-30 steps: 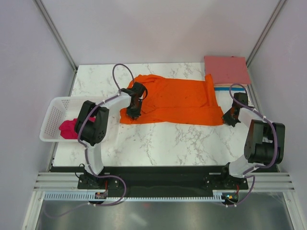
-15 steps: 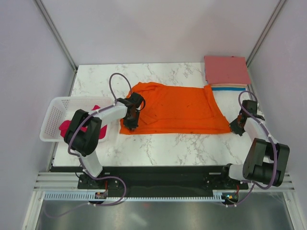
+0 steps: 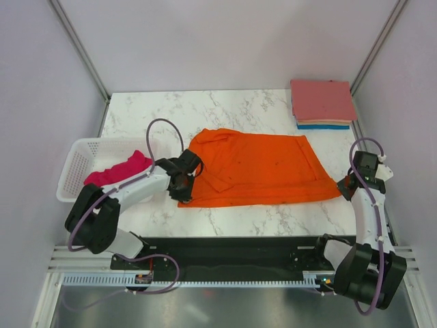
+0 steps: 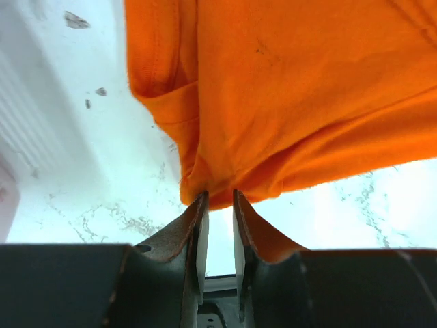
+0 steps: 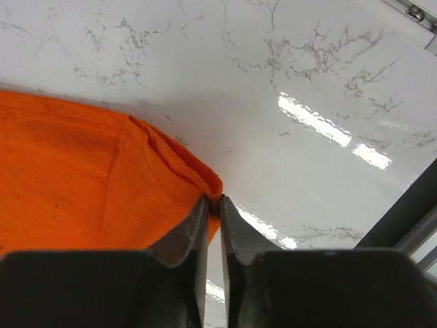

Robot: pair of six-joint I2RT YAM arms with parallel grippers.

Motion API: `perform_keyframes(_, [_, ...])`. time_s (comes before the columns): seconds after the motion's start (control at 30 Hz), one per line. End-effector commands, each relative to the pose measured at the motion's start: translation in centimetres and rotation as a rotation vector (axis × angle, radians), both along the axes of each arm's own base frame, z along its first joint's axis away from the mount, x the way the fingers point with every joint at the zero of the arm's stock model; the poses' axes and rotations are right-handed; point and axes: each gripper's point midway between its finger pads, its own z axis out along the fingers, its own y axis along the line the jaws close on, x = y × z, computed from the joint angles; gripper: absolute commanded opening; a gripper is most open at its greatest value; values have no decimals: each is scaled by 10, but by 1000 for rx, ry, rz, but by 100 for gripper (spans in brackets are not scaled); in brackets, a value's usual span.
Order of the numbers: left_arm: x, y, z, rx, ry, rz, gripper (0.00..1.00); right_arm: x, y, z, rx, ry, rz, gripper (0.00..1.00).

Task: Fold and stack the t-shirts
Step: Fold the tshirt

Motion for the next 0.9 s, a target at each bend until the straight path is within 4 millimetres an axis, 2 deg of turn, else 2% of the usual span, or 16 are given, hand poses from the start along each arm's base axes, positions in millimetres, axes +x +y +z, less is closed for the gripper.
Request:
perform_keyframes(0.0, [11,1,34,-40,-112,48,28,3,8,10,34,-40,25,22])
perform_keyframes(0.07, [21,-7,51,-74,-152,28,29,15,10,23,39,-75,62,28])
perform_keyframes(0.13, [39,-27,79,-147,-204,11,30,30,9,30,39,-109,100,32])
perform_keyframes(0.2, [61,-47,103,-198,-250,-14,30,64,18,42,63,-193,254,34])
perform_keyframes(0.27, [78,-63,115,-236,-274,-51,30,86,24,49,71,-239,352,35])
perform_keyframes(0.3, [93,-73,132,-266,-314,-60,30,106,27,48,87,-287,398,35])
perform_keyframes(0.33, [102,-80,123,-258,-290,-68,30,117,30,48,93,-317,432,36])
perform_keyframes(0.4, [126,-96,139,-284,-341,-97,30,145,36,42,118,-358,524,36])
perform_keyframes(0.47, [143,-105,125,-272,-320,-117,30,168,44,45,145,-414,615,37])
perform_keyframes(0.5, [154,-114,132,-297,-342,-126,30,181,51,33,189,-429,677,38])
perform_keyframes(0.53, [163,-117,115,-284,-309,-124,29,194,55,38,205,-460,721,39])
perform_keyframes(0.57, [169,-119,111,-281,-306,-123,29,202,58,35,227,-472,760,40])
perform_keyframes(0.6, [175,-131,116,-323,-313,-143,29,207,62,11,282,-429,784,42])
perform_keyframes(0.67, [181,-143,102,-349,-291,-164,29,220,63,9,305,-437,821,46])
perform_keyframes(0.7, [188,-149,98,-363,-300,-172,29,223,63,-1,316,-421,828,48])
perform_keyframes(0.87, [219,-155,74,-333,-294,-170,29,243,59,5,224,-459,922,50])
